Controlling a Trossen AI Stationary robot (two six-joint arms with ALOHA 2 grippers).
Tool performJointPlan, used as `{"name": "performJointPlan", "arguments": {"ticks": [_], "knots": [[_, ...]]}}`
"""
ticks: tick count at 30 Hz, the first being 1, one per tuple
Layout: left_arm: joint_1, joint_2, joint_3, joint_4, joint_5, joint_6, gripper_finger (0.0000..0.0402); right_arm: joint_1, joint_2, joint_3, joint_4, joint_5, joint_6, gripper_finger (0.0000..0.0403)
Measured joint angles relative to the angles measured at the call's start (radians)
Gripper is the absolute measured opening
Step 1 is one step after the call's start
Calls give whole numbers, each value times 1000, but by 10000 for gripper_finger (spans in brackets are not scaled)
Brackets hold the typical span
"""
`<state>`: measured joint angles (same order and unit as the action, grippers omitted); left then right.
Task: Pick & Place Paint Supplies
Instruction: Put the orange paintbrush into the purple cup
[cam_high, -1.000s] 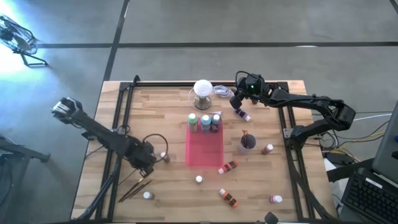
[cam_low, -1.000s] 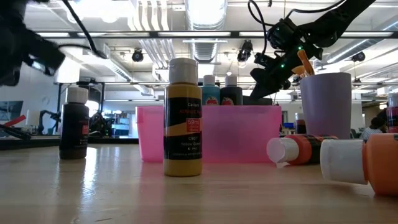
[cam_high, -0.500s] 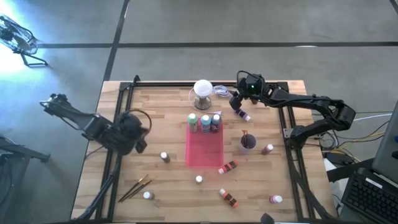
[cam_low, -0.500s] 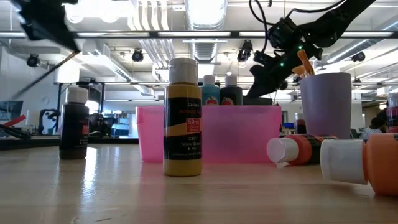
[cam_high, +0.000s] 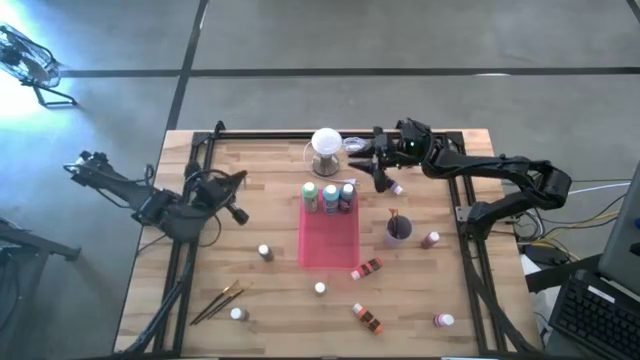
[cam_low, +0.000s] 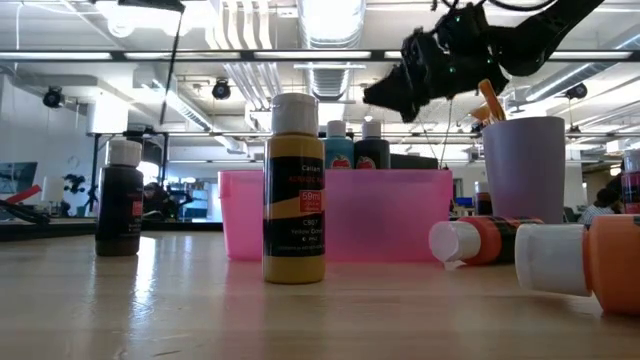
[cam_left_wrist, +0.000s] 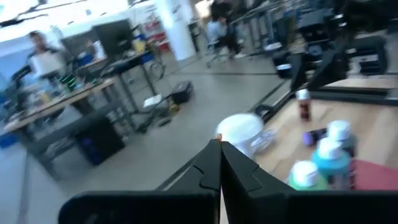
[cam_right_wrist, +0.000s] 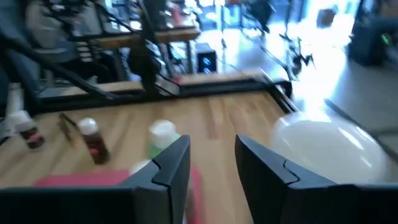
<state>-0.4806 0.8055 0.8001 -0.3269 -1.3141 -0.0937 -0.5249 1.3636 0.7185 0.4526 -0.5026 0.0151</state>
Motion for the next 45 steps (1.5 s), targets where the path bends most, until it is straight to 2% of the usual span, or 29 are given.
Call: {"name": "performJointPlan", "arguments": {"ticks": [2, 5, 8, 12, 17, 19, 23, 28, 33, 37, 45], "knots": [[20, 0, -36, 183, 128, 161, 0, 35, 0, 5, 23, -2, -19, 114], [67, 3, -103, 463, 389, 360, 0, 88, 0, 13, 61, -4, -43, 103], [123, 3, -165, 637, 585, 448, 0, 134, 0, 25, 68, -4, -52, 91], [221, 3, -224, 754, 717, 448, 0, 187, -1, 39, 72, -4, -52, 76], [370, 5, -284, 839, 975, 362, 0, 240, -1, 45, 89, -3, -52, 62], [424, 7, -299, 881, 1047, 333, 0, 253, -1, 45, 90, 3, -49, 59], [507, 24, -304, 906, 1156, 293, 0, 269, -1, 45, 119, 6, -22, 64], [572, 89, -281, 955, 1281, 245, 0, 289, -1, 45, 199, 36, -3, 89], [591, 207, -223, 950, 1331, 240, 0, 318, -2, 45, 217, 106, -31, 117], [591, 311, -159, 952, 1383, 234, 0, 323, -2, 45, 209, 113, -19, 134], [591, 445, -74, 952, 1403, 222, 2, 329, -1, 45, 141, 113, -28, 162]]}}
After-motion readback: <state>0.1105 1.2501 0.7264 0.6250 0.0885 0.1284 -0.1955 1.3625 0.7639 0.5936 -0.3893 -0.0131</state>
